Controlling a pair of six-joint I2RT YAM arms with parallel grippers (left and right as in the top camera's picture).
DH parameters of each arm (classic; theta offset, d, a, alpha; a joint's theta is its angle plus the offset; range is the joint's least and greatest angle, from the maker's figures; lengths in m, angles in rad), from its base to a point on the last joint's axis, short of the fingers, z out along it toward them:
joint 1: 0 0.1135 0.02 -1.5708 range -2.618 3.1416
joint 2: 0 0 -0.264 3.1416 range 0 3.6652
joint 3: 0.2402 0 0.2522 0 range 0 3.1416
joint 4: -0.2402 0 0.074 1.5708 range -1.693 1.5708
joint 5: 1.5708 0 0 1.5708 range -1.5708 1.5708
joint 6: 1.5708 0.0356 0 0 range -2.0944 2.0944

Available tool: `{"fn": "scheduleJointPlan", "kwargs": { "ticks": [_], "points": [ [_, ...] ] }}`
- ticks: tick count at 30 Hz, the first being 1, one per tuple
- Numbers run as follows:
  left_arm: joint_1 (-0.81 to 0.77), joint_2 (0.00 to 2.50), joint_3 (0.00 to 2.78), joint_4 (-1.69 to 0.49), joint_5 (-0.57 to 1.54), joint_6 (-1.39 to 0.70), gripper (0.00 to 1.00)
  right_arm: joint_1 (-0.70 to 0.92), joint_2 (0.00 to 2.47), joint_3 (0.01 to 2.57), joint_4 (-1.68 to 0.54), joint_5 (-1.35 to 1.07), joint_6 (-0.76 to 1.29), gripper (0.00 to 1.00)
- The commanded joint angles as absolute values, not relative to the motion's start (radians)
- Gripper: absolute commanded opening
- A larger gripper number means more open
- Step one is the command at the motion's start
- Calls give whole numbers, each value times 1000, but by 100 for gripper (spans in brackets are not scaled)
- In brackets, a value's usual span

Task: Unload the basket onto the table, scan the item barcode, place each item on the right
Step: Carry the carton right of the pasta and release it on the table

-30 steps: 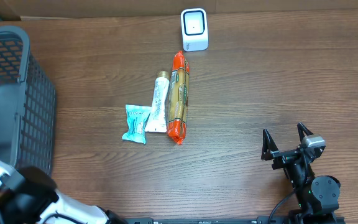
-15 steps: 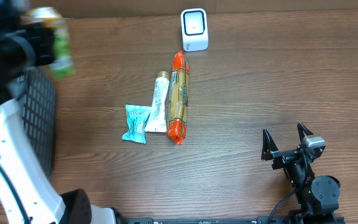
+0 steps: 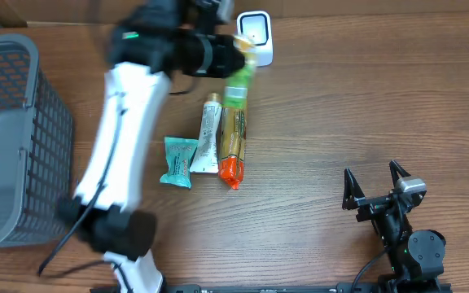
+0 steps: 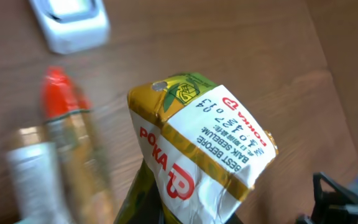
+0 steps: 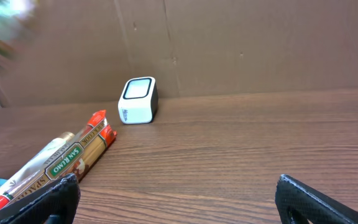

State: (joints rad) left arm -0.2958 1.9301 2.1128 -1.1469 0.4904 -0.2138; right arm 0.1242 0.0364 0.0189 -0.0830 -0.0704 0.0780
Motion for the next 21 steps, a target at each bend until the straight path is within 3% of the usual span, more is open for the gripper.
{"fn": "scheduleJointPlan", "kwargs": {
  "ticks": [1, 6, 17, 18, 19, 20, 21],
  "points": [
    [-359, 2004, 2068, -1077, 550, -323, 4, 120, 27, 8, -78, -64, 82, 100],
    [-403, 2133, 2032, -982, 579, -424, 4, 120, 27, 8, -78, -64, 82, 100],
    [-441, 2318, 2032, -1082, 603, -395, 5, 120, 27, 8, -78, -64, 82, 100],
    [-441, 2321, 2032, -1089, 603, -386, 12, 120, 27, 8, -78, -64, 82, 100],
    [-441, 2329, 2032, -1094, 603, -365, 35, 120, 27, 8, -78, -64, 82, 100],
    [-441, 2329, 2032, -1104, 603, -344, 44, 120, 27, 8, -78, -64, 82, 100],
    [-441, 2329, 2032, -1113, 603, -323, 60, 120, 27, 8, -78, -64, 81, 100]
  ]
}}
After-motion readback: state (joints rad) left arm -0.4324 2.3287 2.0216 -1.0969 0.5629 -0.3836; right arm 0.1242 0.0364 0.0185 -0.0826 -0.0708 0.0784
